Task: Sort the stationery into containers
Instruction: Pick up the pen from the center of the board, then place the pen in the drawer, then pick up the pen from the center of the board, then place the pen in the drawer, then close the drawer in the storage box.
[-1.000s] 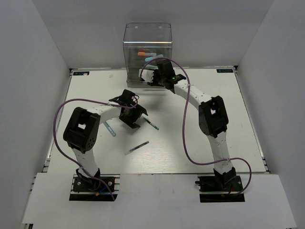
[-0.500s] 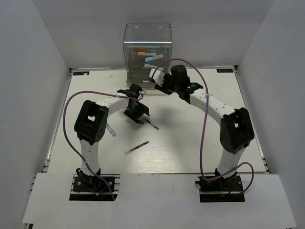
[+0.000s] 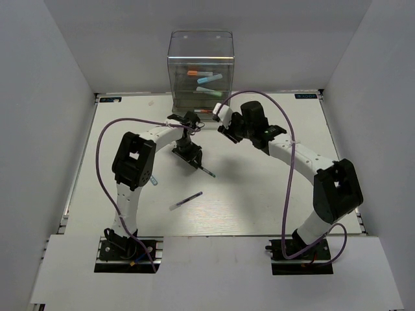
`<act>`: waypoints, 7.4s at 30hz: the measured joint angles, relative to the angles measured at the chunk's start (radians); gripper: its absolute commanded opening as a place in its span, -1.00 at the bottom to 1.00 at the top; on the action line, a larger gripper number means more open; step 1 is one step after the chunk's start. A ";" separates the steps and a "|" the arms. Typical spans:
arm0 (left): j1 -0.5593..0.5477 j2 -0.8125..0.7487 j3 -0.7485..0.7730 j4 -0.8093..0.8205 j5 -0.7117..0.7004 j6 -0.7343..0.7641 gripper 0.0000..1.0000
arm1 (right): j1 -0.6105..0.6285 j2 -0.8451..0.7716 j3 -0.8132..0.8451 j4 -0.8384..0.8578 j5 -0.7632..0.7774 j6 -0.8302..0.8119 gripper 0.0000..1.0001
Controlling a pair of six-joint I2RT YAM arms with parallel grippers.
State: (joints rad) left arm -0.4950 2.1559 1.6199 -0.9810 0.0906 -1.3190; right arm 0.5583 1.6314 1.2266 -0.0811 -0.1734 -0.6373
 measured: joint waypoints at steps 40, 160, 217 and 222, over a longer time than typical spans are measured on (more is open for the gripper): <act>0.091 -0.119 0.136 0.594 -0.197 -0.200 -1.00 | -0.060 -0.301 -0.254 -0.137 -0.173 0.089 -0.53; 0.126 -1.394 -1.006 0.232 -0.383 0.159 1.00 | 0.040 0.679 0.805 -0.180 0.217 -0.437 -0.19; 0.126 -1.087 -0.955 0.580 -0.188 0.238 1.00 | 0.014 0.813 0.861 -0.019 0.226 -0.340 -1.00; 0.126 -1.040 -0.936 0.633 -0.171 0.238 1.00 | 0.011 0.825 0.865 -0.006 0.257 -0.343 -1.00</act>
State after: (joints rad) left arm -0.3691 1.1156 0.6842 -0.3477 -0.0799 -1.0805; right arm 0.5690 2.4565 2.0914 -0.0872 0.0841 -0.9802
